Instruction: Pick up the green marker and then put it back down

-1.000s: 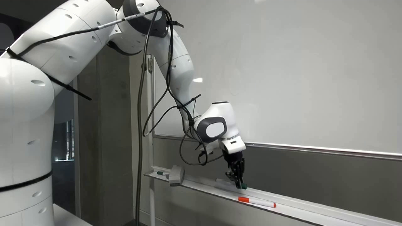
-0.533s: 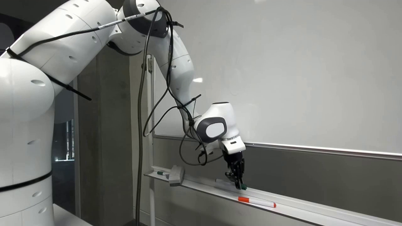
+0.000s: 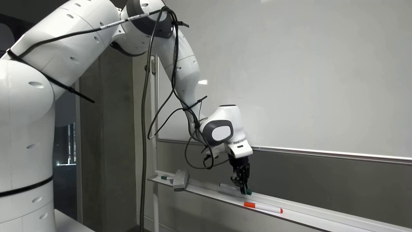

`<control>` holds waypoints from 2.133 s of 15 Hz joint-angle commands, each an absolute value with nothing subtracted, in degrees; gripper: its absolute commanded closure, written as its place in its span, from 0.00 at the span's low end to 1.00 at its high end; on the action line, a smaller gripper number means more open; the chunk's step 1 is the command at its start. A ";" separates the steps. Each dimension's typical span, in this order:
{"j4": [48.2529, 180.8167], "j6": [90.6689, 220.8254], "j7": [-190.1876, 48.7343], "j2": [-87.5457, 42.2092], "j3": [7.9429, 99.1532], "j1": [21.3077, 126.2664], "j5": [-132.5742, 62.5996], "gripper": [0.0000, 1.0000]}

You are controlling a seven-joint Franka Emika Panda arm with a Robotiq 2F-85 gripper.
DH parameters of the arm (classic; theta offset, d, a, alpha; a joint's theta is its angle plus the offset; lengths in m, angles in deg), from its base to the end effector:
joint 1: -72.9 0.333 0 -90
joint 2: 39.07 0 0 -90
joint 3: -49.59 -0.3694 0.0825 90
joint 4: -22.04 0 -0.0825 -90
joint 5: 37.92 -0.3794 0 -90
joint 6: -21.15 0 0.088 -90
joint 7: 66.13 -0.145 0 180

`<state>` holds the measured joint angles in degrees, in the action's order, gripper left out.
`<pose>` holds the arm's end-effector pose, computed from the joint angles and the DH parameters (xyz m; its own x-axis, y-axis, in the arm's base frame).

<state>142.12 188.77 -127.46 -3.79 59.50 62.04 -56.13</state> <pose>0.5840 -0.2374 0.1593 -0.1301 -0.9885 0.0767 -0.9697 0.1107 -0.2178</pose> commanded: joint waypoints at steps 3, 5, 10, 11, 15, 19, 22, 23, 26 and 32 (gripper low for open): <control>138.69 181.83 -117.75 1.47 55.54 57.93 -58.47 0.95; 138.40 180.62 -117.41 1.69 56.62 58.73 -58.44 0.95; 140.31 181.26 -117.30 -0.09 57.44 59.18 -58.48 0.95; 140.67 181.46 -117.25 -0.39 57.40 59.11 -58.63 0.95; 144.91 185.33 -114.81 -4.55 55.65 57.74 -61.32 0.95; 151.48 195.14 -107.53 -8.21 51.26 55.47 -66.42 0.95; 154.12 199.40 -104.60 -7.74 46.62 51.80 -67.42 0.95; 154.65 200.02 -104.53 -7.76 45.57 50.88 -67.35 0.95; 155.24 202.60 -105.10 -7.74 42.21 47.61 -67.22 0.95; 153.85 205.69 -106.57 -6.73 39.18 44.08 -66.36 0.95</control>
<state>152.77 204.16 -107.27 -5.40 41.19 46.36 -66.03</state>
